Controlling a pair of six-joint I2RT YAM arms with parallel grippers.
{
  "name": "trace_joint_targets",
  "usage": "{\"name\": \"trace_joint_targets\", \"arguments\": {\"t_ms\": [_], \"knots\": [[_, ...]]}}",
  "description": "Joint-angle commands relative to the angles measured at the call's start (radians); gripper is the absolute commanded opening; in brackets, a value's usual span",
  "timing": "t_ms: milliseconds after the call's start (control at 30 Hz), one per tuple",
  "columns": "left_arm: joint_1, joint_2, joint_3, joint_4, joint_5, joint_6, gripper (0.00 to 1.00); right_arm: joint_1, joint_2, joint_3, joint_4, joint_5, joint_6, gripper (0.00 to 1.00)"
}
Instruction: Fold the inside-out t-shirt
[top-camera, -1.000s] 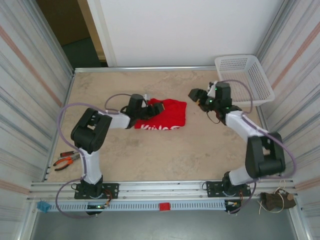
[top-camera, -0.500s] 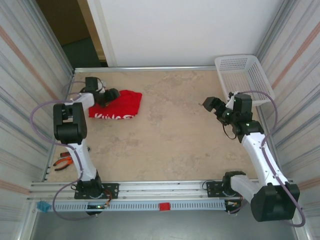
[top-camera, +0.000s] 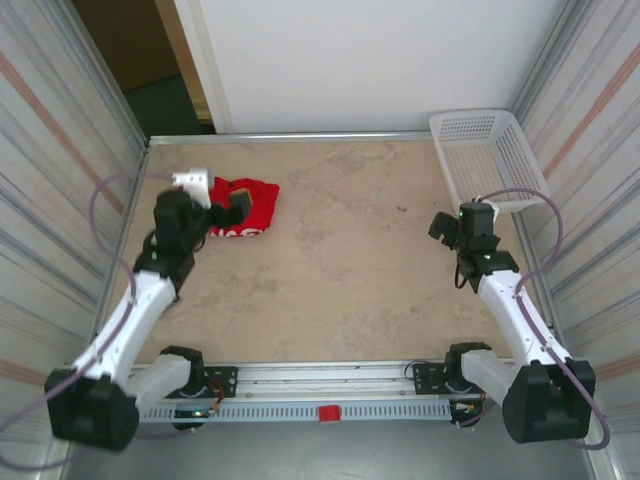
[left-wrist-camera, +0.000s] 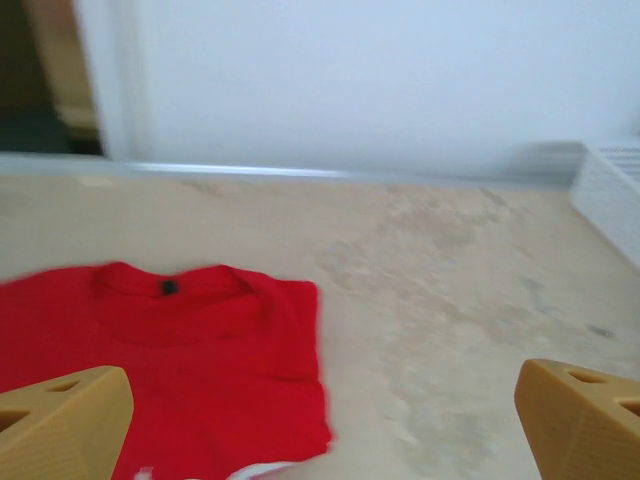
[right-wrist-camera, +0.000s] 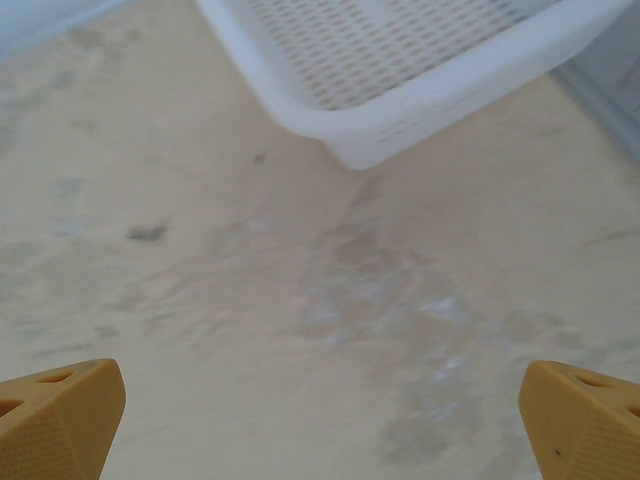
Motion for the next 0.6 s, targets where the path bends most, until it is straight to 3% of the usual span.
{"name": "trace_joint_targets", "arguments": {"t_ms": [0,33,200,267,333,367,400,467,500,567], "knots": [[0.001,-0.021,-0.232,0.253,-0.328,0.155,0.99,0.021,0.071,-0.089,0.31,0.227,-0.212,0.99],[0.003,0.0,-0.286,0.325,-0.377,0.171,0.99,0.026,0.12,-0.115,0.394,0.228,-0.245,0.99],[0.028,0.325,-0.395,0.764,-0.363,0.237,0.99,0.029,0.325,-0.288,0.942,0.064,-0.367,0.99],[0.038,0.397,-0.368,0.797,-0.271,0.296,0.99,-0.008,0.379,-0.298,1.031,-0.089,-0.358,0.99],[0.091,0.495,-0.358,0.867,-0.194,0.262,0.99,-0.061,0.53,-0.317,1.219,-0.162,-0.339,0.99],[0.118,0.54,-0.365,0.905,-0.162,0.237,0.99,-0.085,0.547,-0.279,1.168,-0.199,-0.322,0.99],[0.133,0.569,-0.355,0.931,-0.167,0.234,0.99,-0.132,0.504,-0.231,0.99,-0.288,-0.286,0.99],[0.145,0.539,-0.283,0.728,-0.159,0.196,0.99,-0.121,0.541,-0.264,1.131,-0.264,-0.299,0.99],[0.173,0.556,-0.291,0.783,-0.116,0.188,0.99,-0.109,0.507,-0.25,1.04,-0.241,-0.299,0.99],[0.173,0.549,-0.289,0.755,-0.117,0.186,0.99,-0.114,0.518,-0.251,1.068,-0.253,-0.298,0.99]]}}
